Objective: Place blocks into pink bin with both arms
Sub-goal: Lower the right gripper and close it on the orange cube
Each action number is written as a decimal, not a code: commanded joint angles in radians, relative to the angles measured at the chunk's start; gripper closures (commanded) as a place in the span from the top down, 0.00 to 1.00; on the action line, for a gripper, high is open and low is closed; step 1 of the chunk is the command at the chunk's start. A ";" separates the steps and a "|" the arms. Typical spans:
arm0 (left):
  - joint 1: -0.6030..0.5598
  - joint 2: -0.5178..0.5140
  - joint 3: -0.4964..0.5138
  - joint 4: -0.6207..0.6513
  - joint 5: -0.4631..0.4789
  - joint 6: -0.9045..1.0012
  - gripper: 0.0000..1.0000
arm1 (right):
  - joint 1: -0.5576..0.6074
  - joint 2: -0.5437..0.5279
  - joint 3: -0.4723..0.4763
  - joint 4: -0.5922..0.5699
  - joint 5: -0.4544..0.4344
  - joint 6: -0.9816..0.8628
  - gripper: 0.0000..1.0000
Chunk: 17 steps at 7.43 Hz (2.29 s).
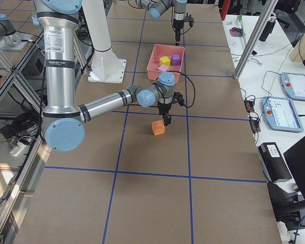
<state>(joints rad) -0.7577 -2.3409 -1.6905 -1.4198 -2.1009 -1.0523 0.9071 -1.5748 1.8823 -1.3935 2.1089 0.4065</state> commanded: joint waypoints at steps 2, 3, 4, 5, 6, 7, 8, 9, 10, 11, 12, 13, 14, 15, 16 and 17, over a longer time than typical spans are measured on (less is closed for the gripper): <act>-0.002 0.000 0.000 -0.001 0.001 0.000 1.00 | -0.002 0.007 -0.037 -0.001 0.000 -0.025 0.98; -0.003 0.000 0.000 -0.001 0.001 0.000 1.00 | -0.004 0.010 -0.066 0.001 0.002 -0.025 0.98; -0.003 0.000 0.000 -0.001 0.001 0.000 1.00 | -0.005 0.018 -0.092 0.001 0.002 -0.020 0.98; -0.003 0.000 0.000 -0.001 0.001 0.000 1.00 | -0.005 0.019 -0.098 -0.001 0.011 -0.020 0.98; -0.003 0.000 -0.001 -0.001 0.001 0.001 1.00 | -0.005 0.021 -0.103 0.001 0.052 -0.018 0.98; -0.008 0.000 -0.001 -0.002 0.001 0.001 1.00 | -0.005 0.027 -0.100 0.001 0.081 -0.009 0.98; -0.008 0.000 -0.001 -0.002 0.001 0.001 1.00 | -0.005 0.027 -0.094 0.001 0.085 -0.008 0.98; -0.009 0.000 -0.001 -0.002 0.001 0.001 1.00 | -0.007 0.027 -0.095 0.002 0.107 -0.008 0.98; -0.009 0.000 -0.001 -0.002 0.001 0.001 1.00 | -0.007 0.027 -0.095 0.002 0.111 -0.008 0.98; -0.009 0.000 -0.001 -0.002 0.001 0.001 1.00 | -0.011 0.027 -0.095 0.002 0.111 -0.006 0.98; -0.009 0.000 -0.001 -0.002 0.001 0.000 1.00 | -0.014 0.027 -0.095 0.002 0.111 0.014 0.98; -0.009 0.000 -0.001 -0.002 0.001 0.000 1.00 | -0.023 0.027 -0.095 0.002 0.105 0.018 0.98; -0.009 0.000 -0.001 -0.002 0.001 0.000 1.00 | -0.031 0.027 -0.098 0.002 0.097 0.017 0.98; -0.008 0.000 -0.003 -0.001 0.001 0.000 1.00 | -0.033 0.025 -0.100 0.002 0.095 0.017 0.97; -0.009 0.000 -0.006 -0.001 0.001 0.000 1.00 | -0.033 0.025 -0.100 0.002 0.095 0.017 0.39; -0.009 0.000 -0.008 -0.001 0.001 -0.002 1.00 | -0.031 0.027 -0.097 0.002 0.098 0.011 0.00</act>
<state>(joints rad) -0.7666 -2.3409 -1.6957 -1.4207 -2.1000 -1.0527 0.8756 -1.5488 1.7836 -1.3913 2.2057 0.4220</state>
